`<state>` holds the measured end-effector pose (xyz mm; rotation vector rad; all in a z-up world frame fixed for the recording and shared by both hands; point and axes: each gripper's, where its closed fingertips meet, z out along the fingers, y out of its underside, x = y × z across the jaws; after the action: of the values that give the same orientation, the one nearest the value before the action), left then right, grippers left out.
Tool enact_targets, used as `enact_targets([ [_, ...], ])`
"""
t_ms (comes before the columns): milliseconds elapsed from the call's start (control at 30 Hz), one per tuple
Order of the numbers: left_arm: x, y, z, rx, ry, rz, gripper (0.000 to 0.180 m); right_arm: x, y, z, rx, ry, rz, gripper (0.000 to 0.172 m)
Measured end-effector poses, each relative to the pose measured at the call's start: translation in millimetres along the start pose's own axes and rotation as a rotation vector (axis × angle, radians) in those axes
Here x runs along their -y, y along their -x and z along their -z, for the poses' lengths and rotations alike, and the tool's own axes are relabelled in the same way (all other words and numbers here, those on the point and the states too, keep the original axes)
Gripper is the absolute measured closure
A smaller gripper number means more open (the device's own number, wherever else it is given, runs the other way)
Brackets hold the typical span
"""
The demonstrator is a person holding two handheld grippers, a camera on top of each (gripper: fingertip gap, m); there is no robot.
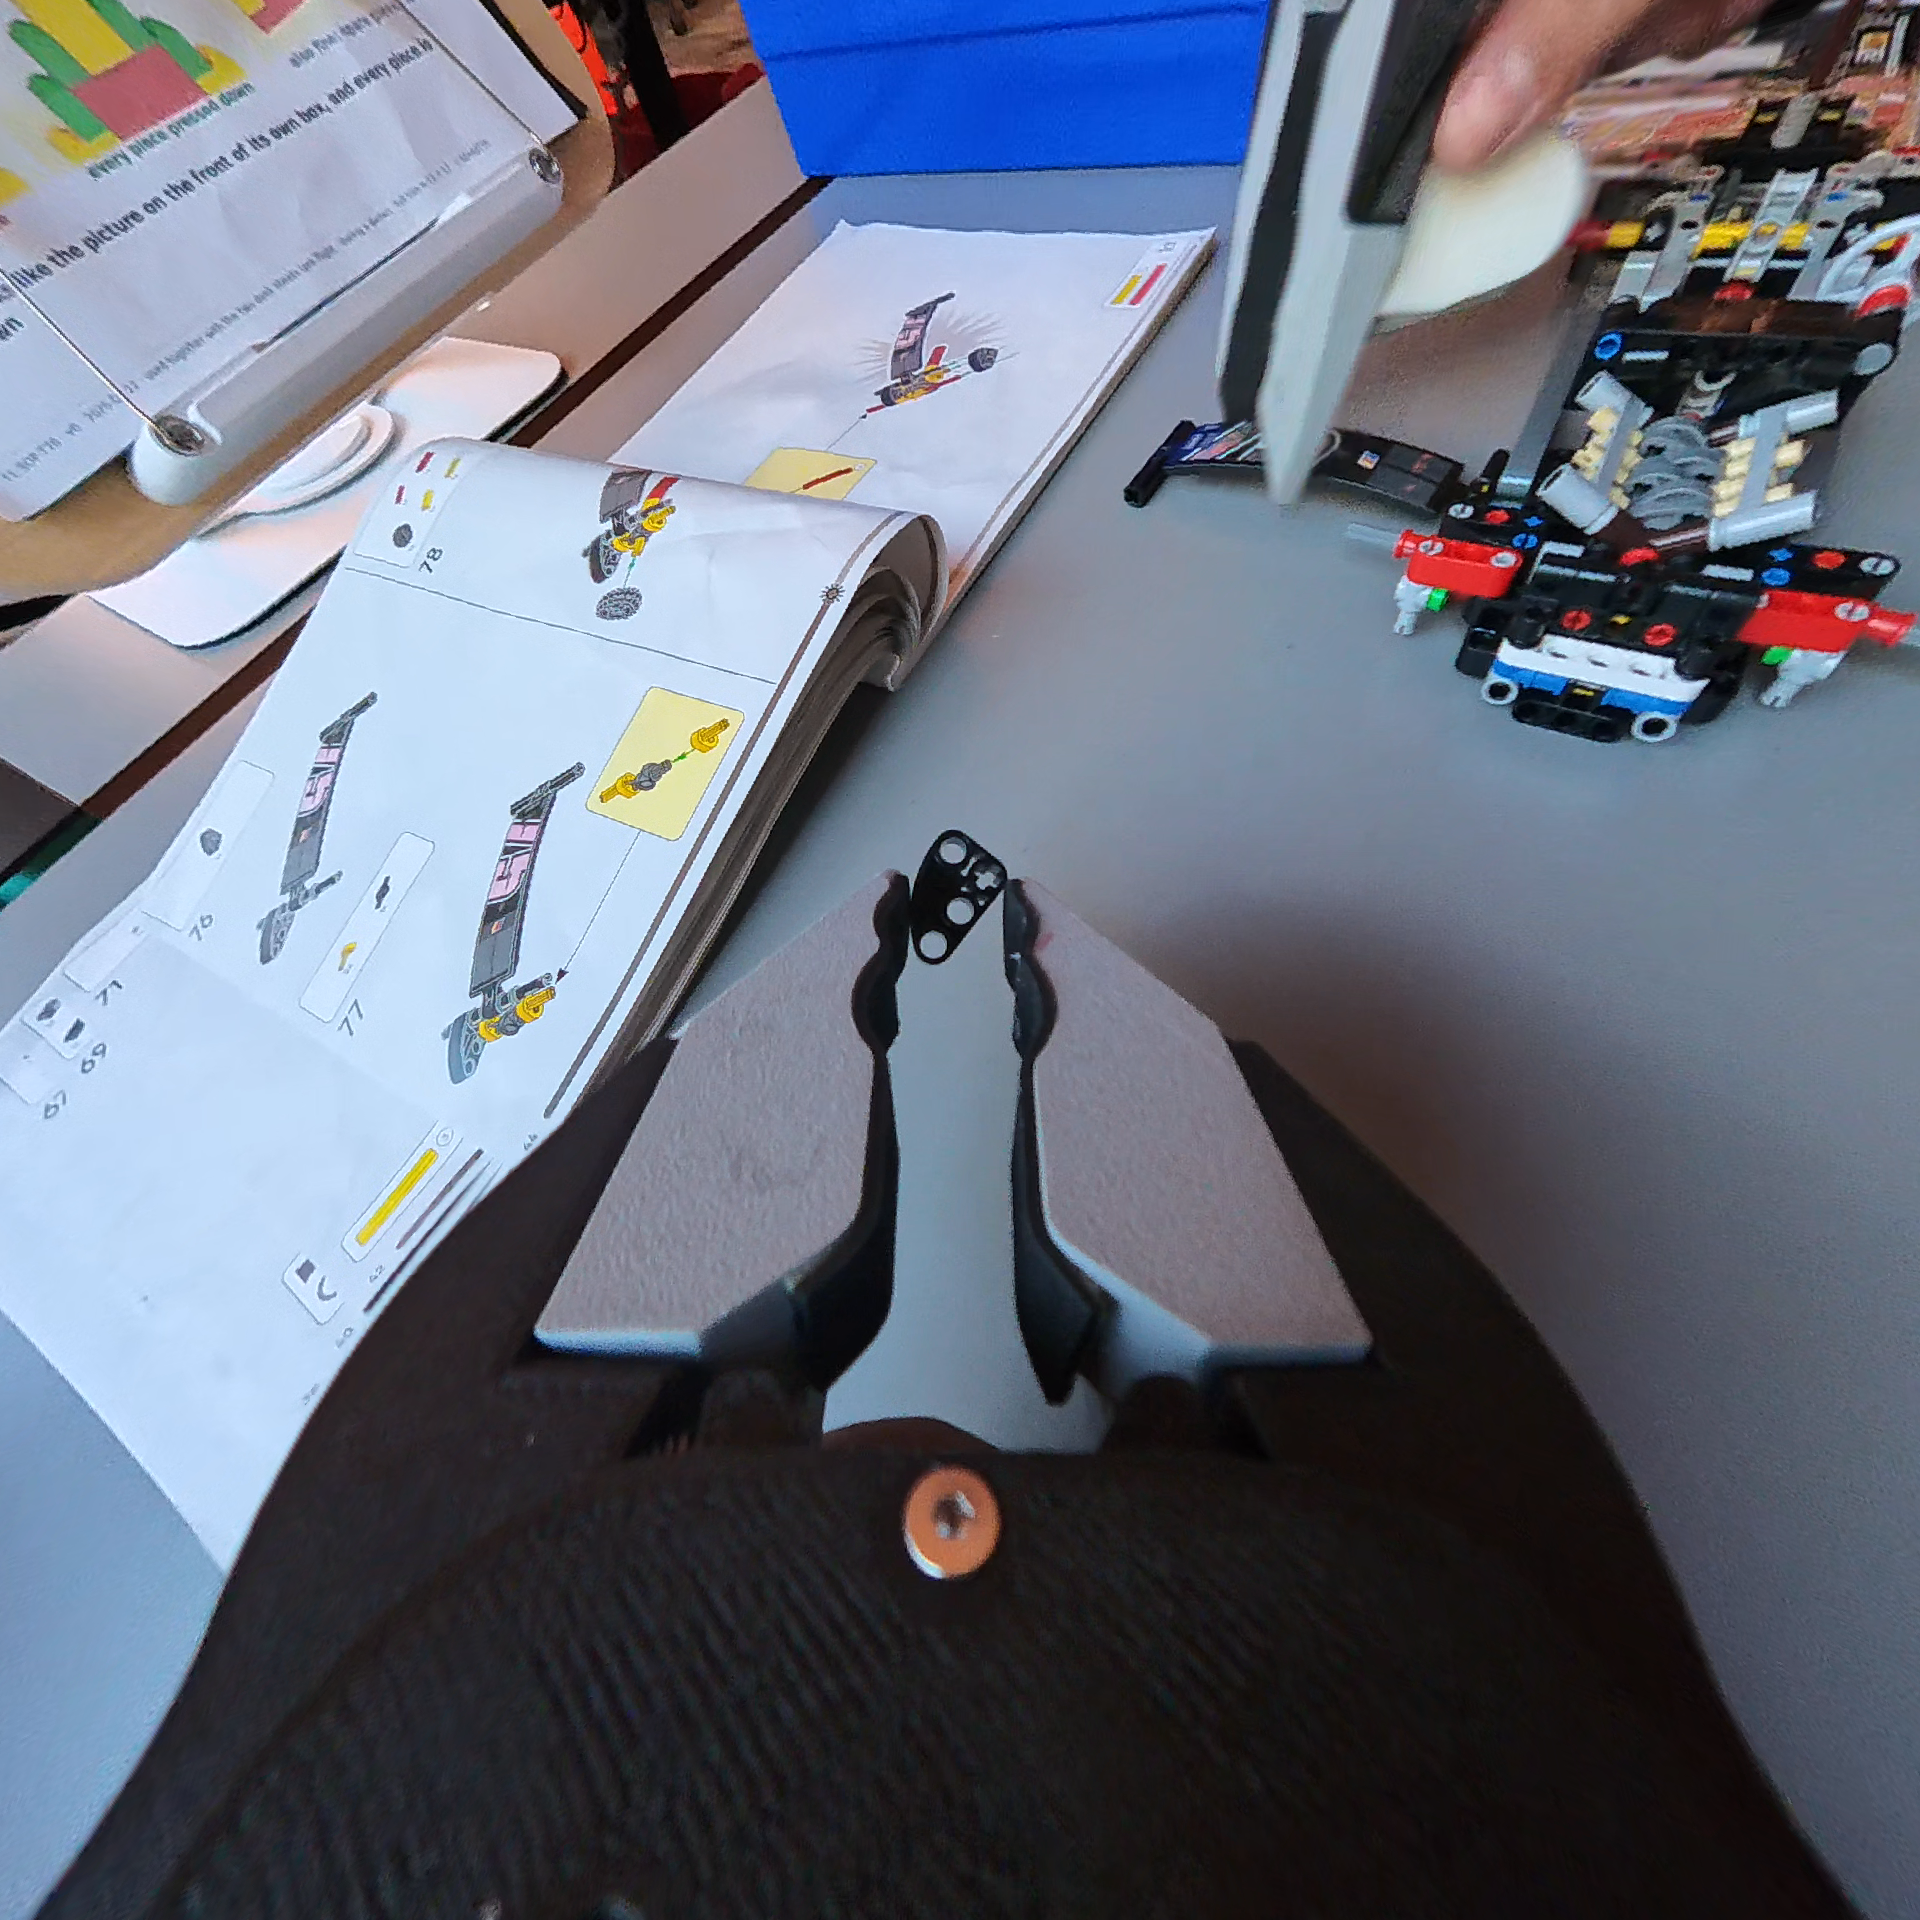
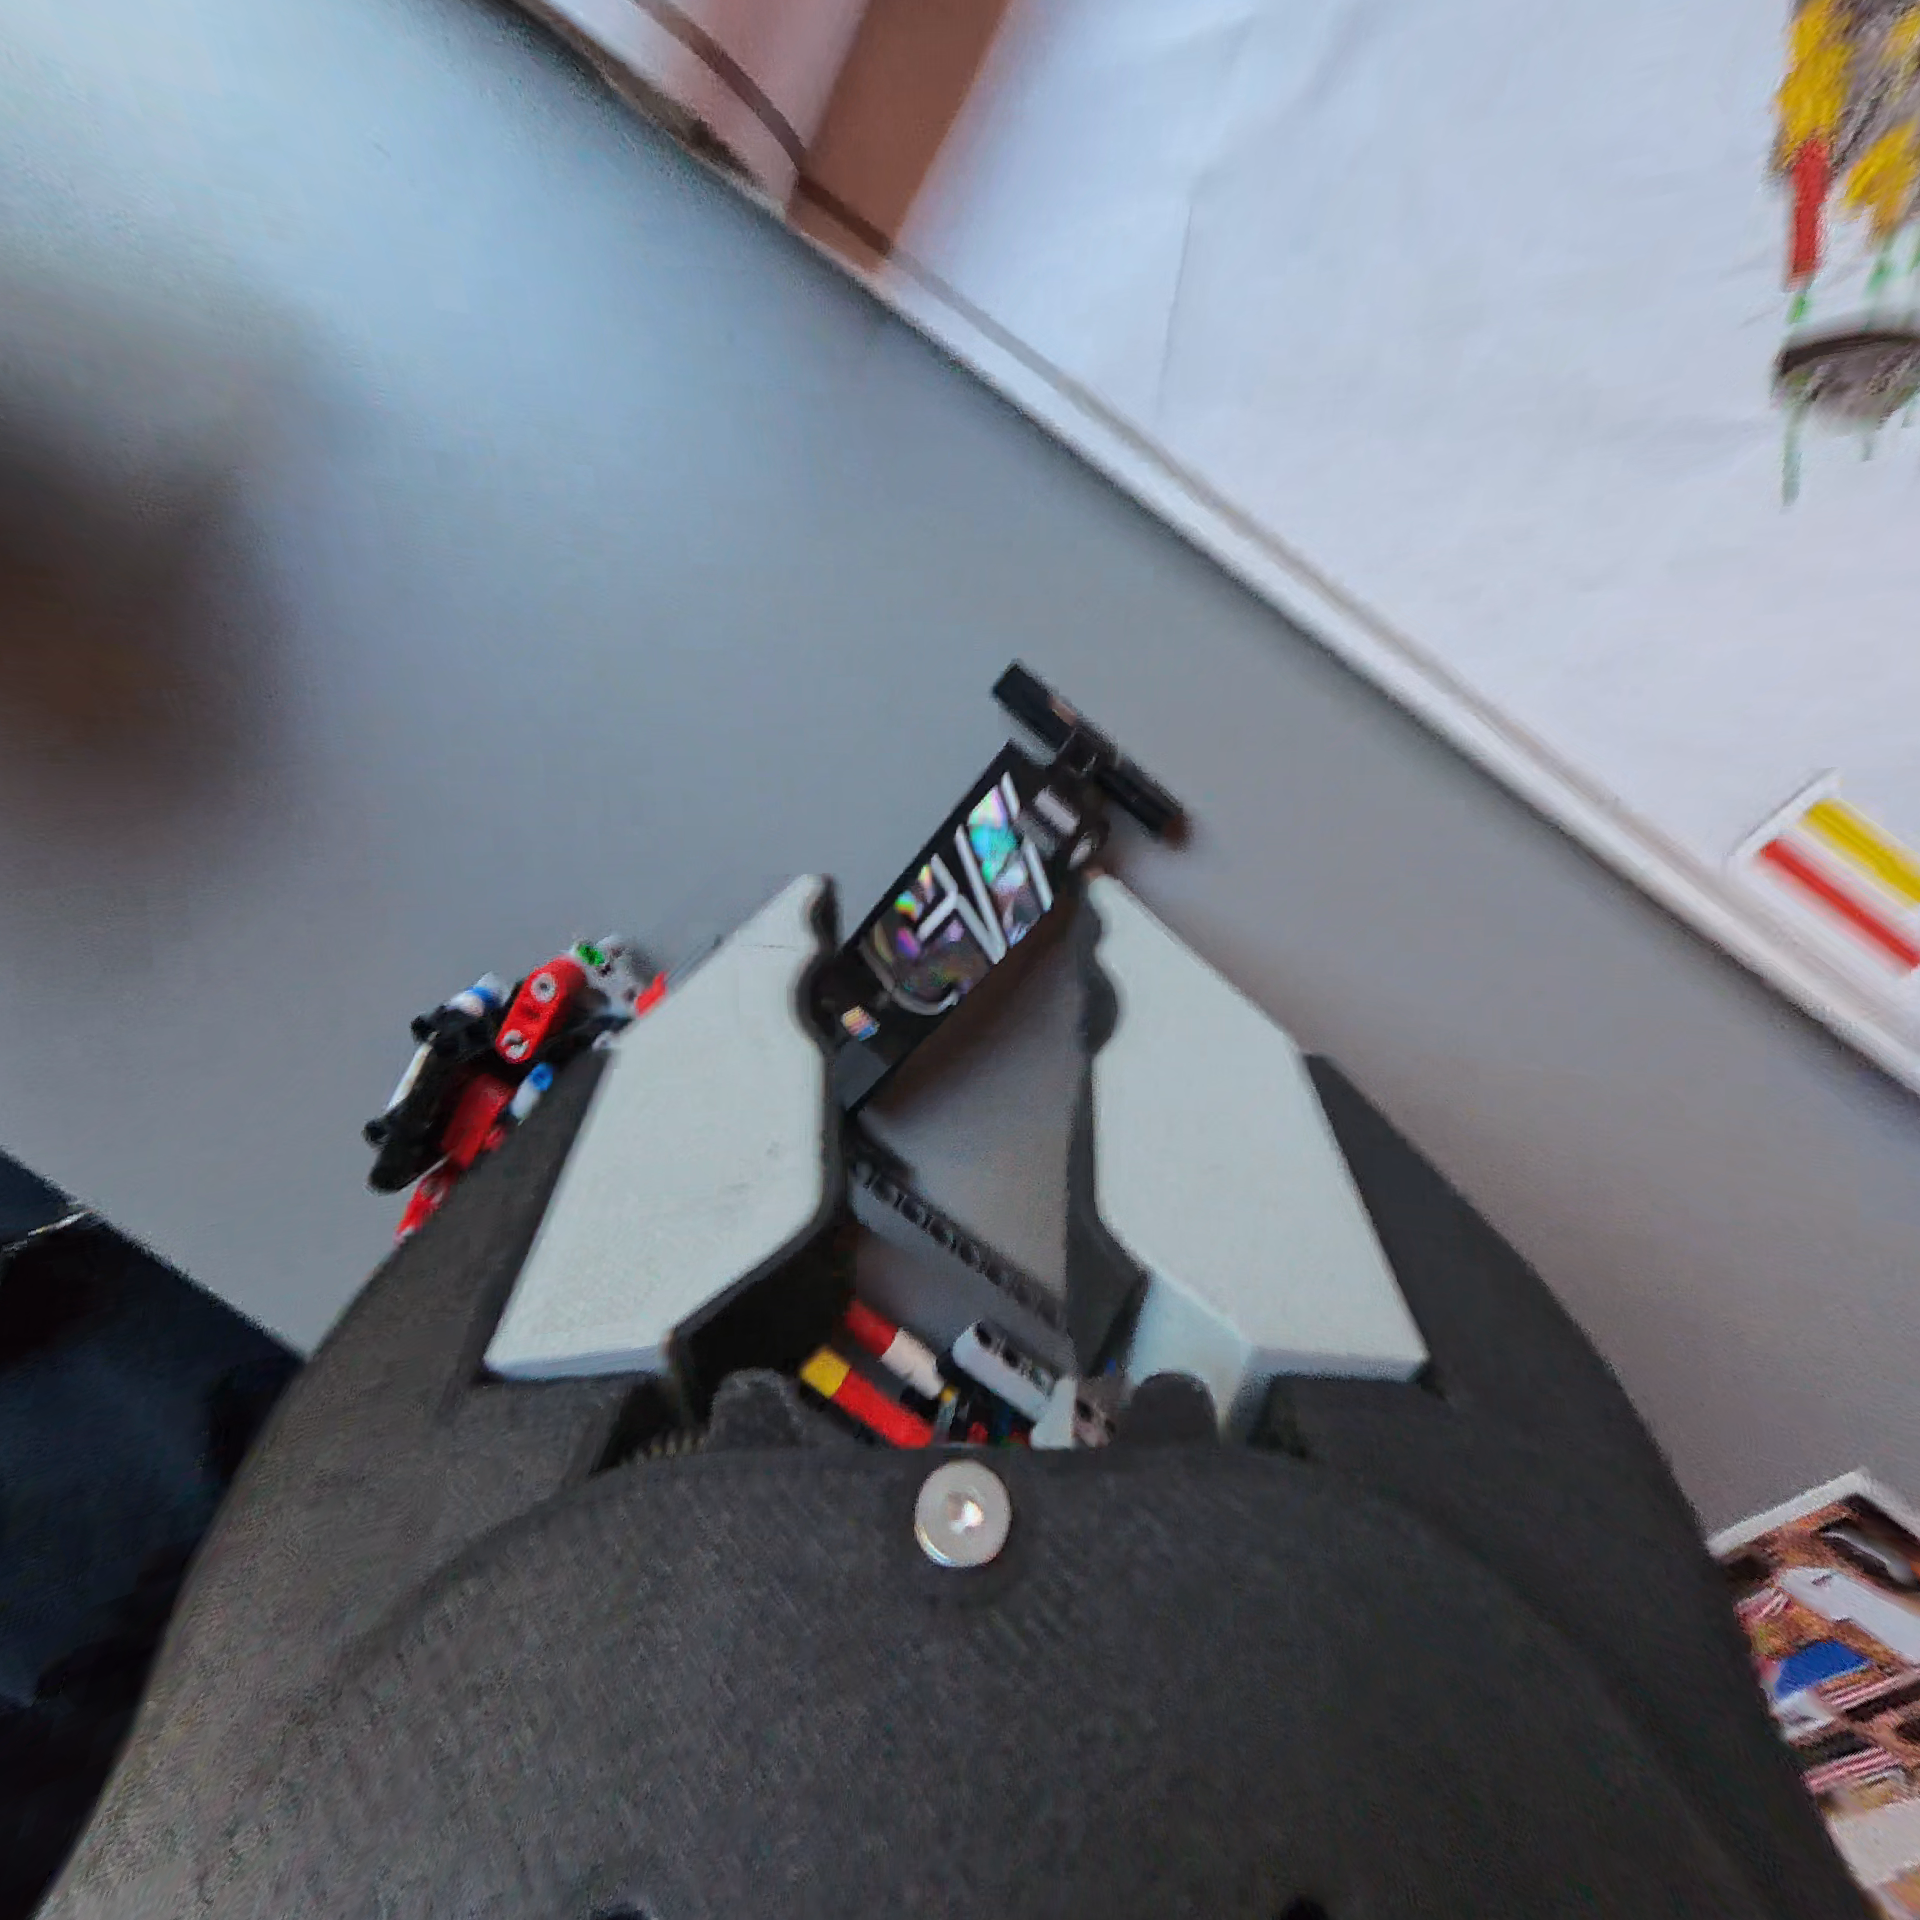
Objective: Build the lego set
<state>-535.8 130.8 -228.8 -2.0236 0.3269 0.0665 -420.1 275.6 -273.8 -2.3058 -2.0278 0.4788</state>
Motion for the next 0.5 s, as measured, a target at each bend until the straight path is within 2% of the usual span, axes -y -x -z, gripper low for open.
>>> enact_targets([
  [33,0,0,0,0.0,0.0,0.001,0.166,2,0,-2,-0.008,0.012,0.026,0.138],
  [167,1,2,1,0.044,0.014,-0.051,0.166,16,9,-4,0.002,0.043,0.071,0.146],
  [267,0,10,4,0.121,0.026,-0.112,0.165,40,25,17,0.01,-0.036,0.13,0.147],
  [367,1,15,8,0.169,0.016,-0.128,0.166,64,64,63,0.064,-0.212,0.246,0.148],
  [433,3,15,10,0.166,-0.002,-0.099,0.166,64,96,86,0.106,-0.278,0.323,0.149],
  [500,5,19,12,0.177,-0.015,-0.077,0.166,54,130,89,0.147,-0.289,0.399,0.148],
])
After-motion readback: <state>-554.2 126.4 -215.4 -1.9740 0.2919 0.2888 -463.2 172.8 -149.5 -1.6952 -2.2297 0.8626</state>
